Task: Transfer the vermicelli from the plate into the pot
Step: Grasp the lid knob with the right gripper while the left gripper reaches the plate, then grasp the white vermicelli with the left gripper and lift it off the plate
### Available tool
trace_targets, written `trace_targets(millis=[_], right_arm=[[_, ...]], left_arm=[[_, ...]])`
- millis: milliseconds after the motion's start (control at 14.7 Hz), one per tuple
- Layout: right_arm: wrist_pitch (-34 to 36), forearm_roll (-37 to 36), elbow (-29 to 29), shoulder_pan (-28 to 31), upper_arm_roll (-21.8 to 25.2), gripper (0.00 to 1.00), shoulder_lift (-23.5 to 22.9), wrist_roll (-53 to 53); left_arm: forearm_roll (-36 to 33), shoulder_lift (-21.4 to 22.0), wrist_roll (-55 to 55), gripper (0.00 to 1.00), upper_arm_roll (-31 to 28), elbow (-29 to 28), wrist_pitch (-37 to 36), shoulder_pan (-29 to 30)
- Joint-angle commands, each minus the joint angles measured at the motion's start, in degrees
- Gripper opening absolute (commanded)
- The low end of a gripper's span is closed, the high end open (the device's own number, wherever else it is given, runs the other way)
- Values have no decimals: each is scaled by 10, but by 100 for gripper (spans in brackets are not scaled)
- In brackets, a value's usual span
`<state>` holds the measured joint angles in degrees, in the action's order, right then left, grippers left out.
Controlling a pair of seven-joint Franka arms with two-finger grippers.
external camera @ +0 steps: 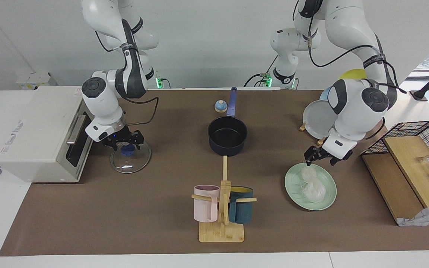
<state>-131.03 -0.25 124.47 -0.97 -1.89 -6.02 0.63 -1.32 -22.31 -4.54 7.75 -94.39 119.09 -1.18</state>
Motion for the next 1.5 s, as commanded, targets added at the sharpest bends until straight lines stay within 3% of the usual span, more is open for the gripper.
trace_targets(millis=[0,408,883,1019,1087,1223,1291,1427], right_arm=[[-25,8,8,19,-5,100,-5,-26],[-70,8,49,19,-6,100,1,-26],[-66,8,53,18,-5,97,3,-58],[-65,8,53,18,-5,88,3,-63],[-64,7,53,17,-6,82,3,-63],[-63,7,52,16,-6,72,3,-63],[-62,7,52,16,-6,68,3,-63],[-62,5,50,16,-5,59,3,-64]], left_arm=[[-25,-39,-6,100,-1,16,38,-4],[-38,-72,0,100,-1,9,106,-15],[-53,-80,1,97,-1,8,108,-15],[-53,-80,1,68,-1,9,108,-15],[-54,-80,2,45,-1,9,108,-15],[-53,-79,29,8,-2,8,106,-10],[-53,-79,34,0,-1,9,104,-9],[-52,-79,34,0,-1,15,94,-8]])
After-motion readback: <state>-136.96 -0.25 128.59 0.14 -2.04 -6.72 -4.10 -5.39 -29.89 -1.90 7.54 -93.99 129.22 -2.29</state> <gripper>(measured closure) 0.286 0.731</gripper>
